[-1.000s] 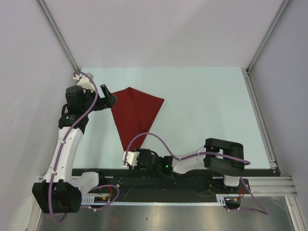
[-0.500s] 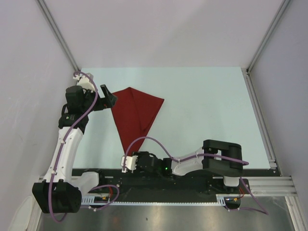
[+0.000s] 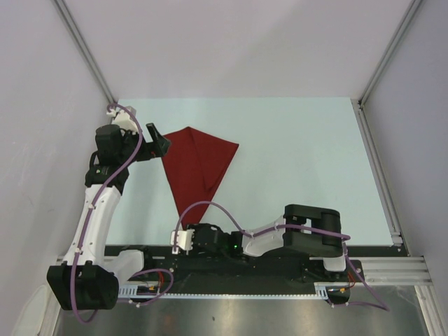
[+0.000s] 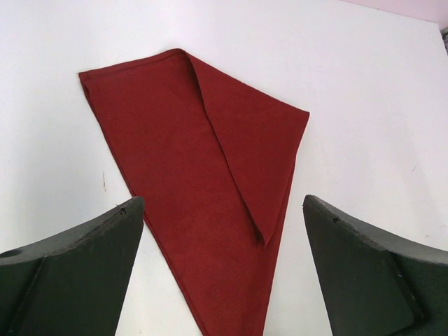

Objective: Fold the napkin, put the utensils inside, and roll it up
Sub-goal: Fold the napkin

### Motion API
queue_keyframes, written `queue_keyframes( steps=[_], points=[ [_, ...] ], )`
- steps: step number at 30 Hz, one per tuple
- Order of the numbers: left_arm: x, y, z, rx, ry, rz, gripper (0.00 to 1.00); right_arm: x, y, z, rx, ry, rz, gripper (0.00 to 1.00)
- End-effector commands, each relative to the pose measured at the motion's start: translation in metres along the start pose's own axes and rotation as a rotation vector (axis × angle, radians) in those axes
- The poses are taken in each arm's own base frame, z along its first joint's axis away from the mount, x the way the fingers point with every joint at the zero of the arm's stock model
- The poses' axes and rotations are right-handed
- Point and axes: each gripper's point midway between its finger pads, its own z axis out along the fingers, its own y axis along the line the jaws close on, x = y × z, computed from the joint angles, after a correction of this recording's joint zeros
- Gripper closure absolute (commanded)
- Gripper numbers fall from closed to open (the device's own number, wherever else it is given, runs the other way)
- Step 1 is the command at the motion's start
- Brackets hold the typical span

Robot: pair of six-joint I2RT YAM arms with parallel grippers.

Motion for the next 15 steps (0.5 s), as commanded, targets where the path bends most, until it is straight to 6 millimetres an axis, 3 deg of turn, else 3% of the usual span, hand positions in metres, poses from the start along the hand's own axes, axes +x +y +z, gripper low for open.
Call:
queue_keyframes(
  steps=[1, 15],
  points=[
    [-0.011, -0.008, -0.002, 0.037, -0.036, 0.007, 0.00, -0.029, -0.001, 0.010, 0.007, -0.083, 0.030, 0.44],
    [-0.011, -0.010, -0.003, 0.043, -0.039, 0.007, 0.00, -0.012, 0.010, 0.020, -0.031, -0.019, 0.031, 0.47]
  ],
)
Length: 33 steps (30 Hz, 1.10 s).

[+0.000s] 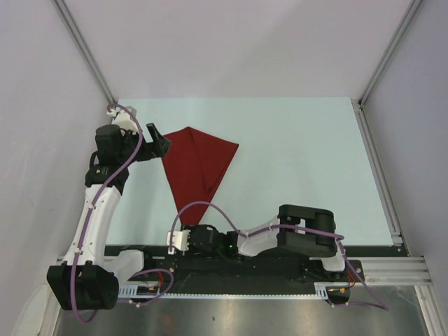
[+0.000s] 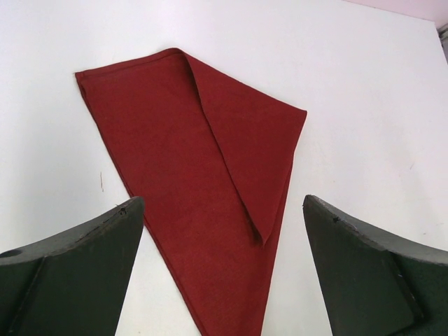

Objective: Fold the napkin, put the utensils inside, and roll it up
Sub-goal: Fold the napkin

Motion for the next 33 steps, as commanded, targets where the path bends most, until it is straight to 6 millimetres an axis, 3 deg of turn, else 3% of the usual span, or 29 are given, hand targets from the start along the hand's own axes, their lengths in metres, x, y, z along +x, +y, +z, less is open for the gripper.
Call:
queue_keyframes(
  steps=[1, 8, 11, 15, 21, 26, 30, 32, 33],
  points=[
    [-0.012, -0.009, -0.004, 0.037, -0.042, 0.009, 0.00, -0.004, 0.004, 0.007, -0.009, -0.006, 0.022, 0.49],
    [-0.012, -0.009, -0.004, 0.036, -0.044, 0.009, 0.00, 0.005, 0.006, 0.008, -0.021, 0.035, 0.044, 0.63],
    [-0.012, -0.009, -0.004, 0.037, -0.042, 0.007, 0.00, 0.009, 0.007, 0.008, -0.029, 0.055, 0.055, 0.74],
    [-0.012, -0.009, -0.004, 0.036, -0.044, 0.007, 0.00, 0.006, 0.005, 0.012, -0.032, 0.060, 0.077, 0.98],
    [-0.012, -0.009, -0.004, 0.034, -0.043, 0.005, 0.00, -0.011, -0.009, 0.013, 0.000, 0.025, 0.139, 1.00],
    [-0.012, -0.009, -0.004, 0.034, -0.043, 0.007, 0.00, -0.031, -0.064, 0.001, 0.101, -0.023, 0.264, 1.00],
    [-0.012, -0.008, -0.003, 0.032, -0.042, 0.006, 0.00, -0.030, -0.139, -0.012, 0.219, -0.047, 0.391, 1.00],
    [-0.012, -0.008, -0.004, 0.033, -0.043, 0.006, 0.00, -0.028, -0.162, -0.017, 0.237, -0.038, 0.435, 1.00],
    [-0.011, -0.008, -0.003, 0.032, -0.041, 0.005, 0.00, -0.026, -0.189, -0.019, 0.269, -0.049, 0.478, 1.00]
  ],
)
